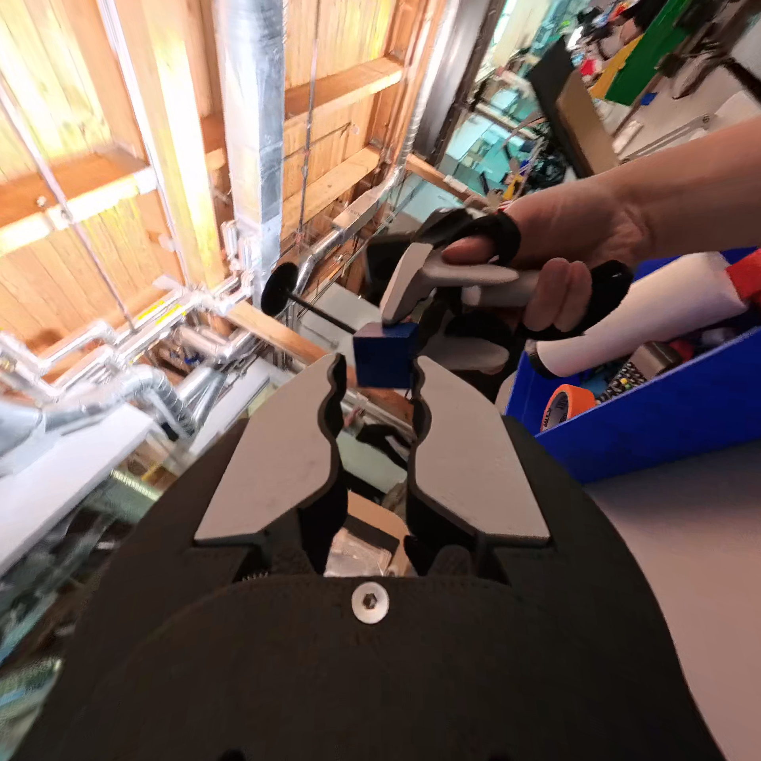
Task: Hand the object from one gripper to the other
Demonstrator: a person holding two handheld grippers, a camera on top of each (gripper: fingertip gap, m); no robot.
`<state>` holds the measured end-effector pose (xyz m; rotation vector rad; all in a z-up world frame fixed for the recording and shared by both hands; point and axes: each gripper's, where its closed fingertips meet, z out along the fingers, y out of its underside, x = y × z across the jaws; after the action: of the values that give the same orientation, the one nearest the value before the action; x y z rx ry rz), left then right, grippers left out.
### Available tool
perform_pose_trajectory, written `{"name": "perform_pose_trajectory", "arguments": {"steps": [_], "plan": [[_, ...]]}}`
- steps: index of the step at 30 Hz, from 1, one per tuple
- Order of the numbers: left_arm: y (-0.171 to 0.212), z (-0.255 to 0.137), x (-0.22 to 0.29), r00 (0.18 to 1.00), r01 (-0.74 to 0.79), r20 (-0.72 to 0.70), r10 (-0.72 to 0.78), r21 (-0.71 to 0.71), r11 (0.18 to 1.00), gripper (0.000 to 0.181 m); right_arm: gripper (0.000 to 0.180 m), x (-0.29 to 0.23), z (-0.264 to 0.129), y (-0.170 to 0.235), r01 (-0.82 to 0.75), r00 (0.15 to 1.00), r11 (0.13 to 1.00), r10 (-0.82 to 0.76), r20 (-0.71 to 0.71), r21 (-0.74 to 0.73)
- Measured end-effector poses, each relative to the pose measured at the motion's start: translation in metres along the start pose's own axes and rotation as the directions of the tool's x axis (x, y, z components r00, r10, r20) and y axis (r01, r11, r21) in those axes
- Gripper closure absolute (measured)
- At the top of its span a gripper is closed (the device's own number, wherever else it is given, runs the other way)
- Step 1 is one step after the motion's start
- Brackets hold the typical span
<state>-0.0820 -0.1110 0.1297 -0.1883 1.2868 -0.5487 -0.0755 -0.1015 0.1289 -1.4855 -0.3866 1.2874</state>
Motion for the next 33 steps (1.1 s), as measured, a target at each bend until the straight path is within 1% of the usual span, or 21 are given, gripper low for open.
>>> {"name": "perform_pose_trajectory", "arguments": {"steps": [1,2,3,4,5,6,7,8,9,11,13,16,17,19,21,23,25,28,30,32,33], "plan": [[0.005,0.001,-0.002,1.000,0.016,0.005,-0.015,-0.033,0.999,0.148,0.153,0.003,-0.010,-0.007,0.013,0.999,0.999,-0.012,-0.039,0.032],[0.010,0.002,-0.005,1.000,0.030,0.006,-0.030,-0.068,0.997,0.143,0.153,0.013,-0.024,-0.013,0.039,0.990,0.998,-0.031,-0.137,0.052],[0.016,0.002,-0.010,0.999,0.043,0.023,-0.041,-0.100,0.994,0.140,0.153,0.033,-0.044,-0.016,0.080,0.948,0.996,-0.062,-0.313,0.045],[0.021,0.002,-0.015,0.998,0.051,0.040,-0.046,-0.133,0.990,0.141,0.153,0.056,-0.072,-0.015,0.125,0.849,0.992,-0.109,-0.517,-0.005],[0.028,0.001,-0.018,0.998,0.055,0.044,-0.048,-0.175,0.983,0.145,0.153,0.079,-0.104,-0.009,0.142,0.701,0.986,-0.166,-0.694,-0.093],[0.036,0.000,-0.021,0.998,0.053,0.044,-0.044,-0.224,0.973,0.149,0.153,0.097,-0.138,0.001,0.106,0.541,0.975,-0.220,-0.811,-0.194],[0.045,-0.001,-0.023,0.998,0.045,0.046,-0.034,-0.277,0.960,0.150,0.152,0.110,-0.168,0.015,0.024,0.410,0.960,-0.264,-0.873,-0.279],[0.053,-0.002,-0.024,0.999,0.031,0.041,-0.019,-0.324,0.945,0.150,0.151,0.120,-0.192,0.029,-0.065,0.320,0.942,-0.292,-0.902,-0.328],[0.060,-0.004,-0.026,0.999,0.016,0.038,-0.003,-0.362,0.932,0.149,0.152,0.128,-0.211,0.042,-0.144,0.263,0.928,-0.299,-0.917,-0.344],[0.072,-0.006,-0.027,0.999,0.004,0.033,0.011,-0.418,0.909,0.150,0.152,0.143,-0.235,0.058,-0.240,0.194,0.915,-0.283,-0.939,-0.325],[0.081,-0.008,-0.023,1.000,0.015,0.008,-0.012,-0.459,0.889,0.148,0.152,0.157,-0.245,0.062,-0.251,0.155,0.918,-0.276,-0.949,-0.308],[0.087,-0.008,-0.019,0.999,0.030,-0.003,-0.036,-0.484,0.874,0.148,0.151,0.173,-0.243,0.057,-0.201,0.134,0.930,-0.284,-0.949,-0.307],[0.088,-0.008,-0.019,0.999,0.030,-0.002,-0.036,-0.487,0.873,0.148,0.151,0.178,-0.244,0.055,-0.191,0.114,0.931,-0.295,-0.949,-0.312],[0.089,-0.009,-0.020,0.999,0.036,-0.002,-0.043,-0.495,0.868,0.148,0.151,0.184,-0.246,0.059,-0.210,0.086,0.917,-0.327,-0.941,-0.338],[0.090,-0.012,-0.025,0.999,0.041,0.004,-0.044,-0.496,0.867,0.147,0.151,0.186,-0.247,0.063,-0.230,0.081,0.908,-0.342,-0.936,-0.351],[0.092,-0.020,-0.043,0.997,0.077,0.056,-0.057,-0.496,0.865,0.150,0.151,0.183,-0.244,0.061,-0.216,0.103,0.916,-0.322,-0.941,-0.337],[0.099,-0.036,-0.064,0.984,0.174,0.118,-0.132,-0.512,0.841,0.150,0.152,0.174,-0.241,0.055,-0.187,0.125,0.928,-0.302,-0.945,-0.321],[0.119,-0.070,-0.096,0.946,0.323,0.221,-0.238,-0.565,0.759,0.149,0.152,0.157,-0.233,0.040,-0.118,0.152,0.932,-0.324,-0.934,-0.343],[0.130,-0.097,-0.122,0.918,0.384,0.325,-0.228,-0.585,0.714,0.149,0.152,0.142,-0.221,0.027,-0.059,0.179,0.927,-0.355,-0.918,-0.370],[0.126,-0.118,-0.143,0.876,0.455,0.418,-0.241,-0.552,0.699,0.150,0.152,0.127,-0.210,0.012,0.003,0.179,0.920,-0.386,-0.905,-0.392],[0.119,-0.123,-0.148,0.851,0.501,0.442,-0.285,-0.518,0.694,0.150,0.153,0.121,-0.205,0.005,0.035,0.173,0.914,-0.404,-0.898,-0.404]]}}
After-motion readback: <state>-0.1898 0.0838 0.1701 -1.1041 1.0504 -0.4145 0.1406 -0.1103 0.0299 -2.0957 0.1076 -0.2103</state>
